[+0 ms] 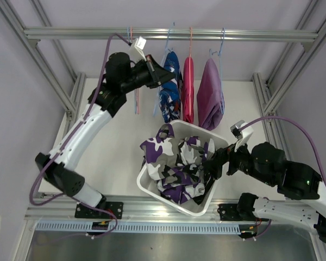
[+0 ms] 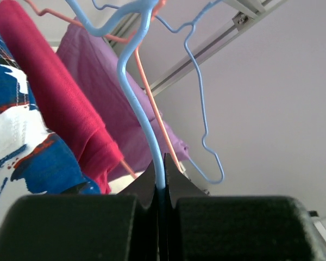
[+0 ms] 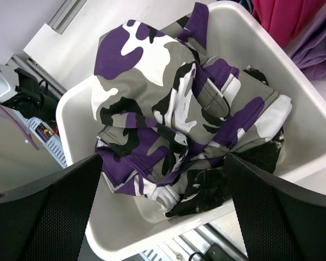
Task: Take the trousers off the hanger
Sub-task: Pick up the hanger from the clothesline.
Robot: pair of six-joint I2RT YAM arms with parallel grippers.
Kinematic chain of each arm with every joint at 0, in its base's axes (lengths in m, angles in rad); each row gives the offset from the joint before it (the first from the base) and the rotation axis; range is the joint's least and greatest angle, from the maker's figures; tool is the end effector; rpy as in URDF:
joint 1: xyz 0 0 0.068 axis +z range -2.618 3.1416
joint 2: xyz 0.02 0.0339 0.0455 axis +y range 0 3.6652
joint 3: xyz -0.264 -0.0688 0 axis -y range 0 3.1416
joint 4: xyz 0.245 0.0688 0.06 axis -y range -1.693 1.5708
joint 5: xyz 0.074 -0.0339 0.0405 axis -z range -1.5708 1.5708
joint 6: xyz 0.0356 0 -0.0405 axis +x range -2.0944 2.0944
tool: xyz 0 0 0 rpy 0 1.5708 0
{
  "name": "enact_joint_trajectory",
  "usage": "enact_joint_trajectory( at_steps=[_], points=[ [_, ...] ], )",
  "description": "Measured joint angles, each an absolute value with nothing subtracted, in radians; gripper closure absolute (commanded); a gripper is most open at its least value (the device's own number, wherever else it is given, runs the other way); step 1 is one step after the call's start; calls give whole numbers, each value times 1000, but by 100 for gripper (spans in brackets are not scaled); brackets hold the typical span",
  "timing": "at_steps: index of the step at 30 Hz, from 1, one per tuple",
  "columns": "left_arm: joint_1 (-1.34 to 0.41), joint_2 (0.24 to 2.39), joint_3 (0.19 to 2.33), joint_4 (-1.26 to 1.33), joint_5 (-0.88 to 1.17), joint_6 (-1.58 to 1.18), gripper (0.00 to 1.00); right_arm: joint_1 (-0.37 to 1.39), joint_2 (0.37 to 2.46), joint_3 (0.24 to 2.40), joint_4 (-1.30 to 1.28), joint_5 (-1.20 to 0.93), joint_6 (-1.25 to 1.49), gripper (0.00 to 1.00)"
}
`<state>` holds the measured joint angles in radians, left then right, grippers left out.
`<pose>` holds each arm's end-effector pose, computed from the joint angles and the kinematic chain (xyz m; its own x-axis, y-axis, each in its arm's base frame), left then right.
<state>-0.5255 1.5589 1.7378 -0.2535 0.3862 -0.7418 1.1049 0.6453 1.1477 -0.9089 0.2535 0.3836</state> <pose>0.2995 -0.1892 0.4721 -0.5810 -0.3865 -0.7162 0.5386 0.4771 -0.6944 0.0504 0.0805 0.4000 -0.4497 -0.0878 -0.8889 -0.6396 0.7263 0.2518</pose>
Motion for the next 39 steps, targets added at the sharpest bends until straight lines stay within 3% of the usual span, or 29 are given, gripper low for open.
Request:
enact_joint_trajectory(
  at_steps=[16, 29, 39],
  points=[
    [-526, 1073, 1431, -311, 217, -592, 100, 1105, 805, 1142, -746, 255, 296, 1],
    [-526, 819, 1137, -388, -17, -537, 99, 1106, 1054, 1142, -531, 224, 221, 0],
    [-526, 761, 1019, -375, -130, -514, 100, 1148, 1229, 1134, -295, 247, 135, 0]
  ],
)
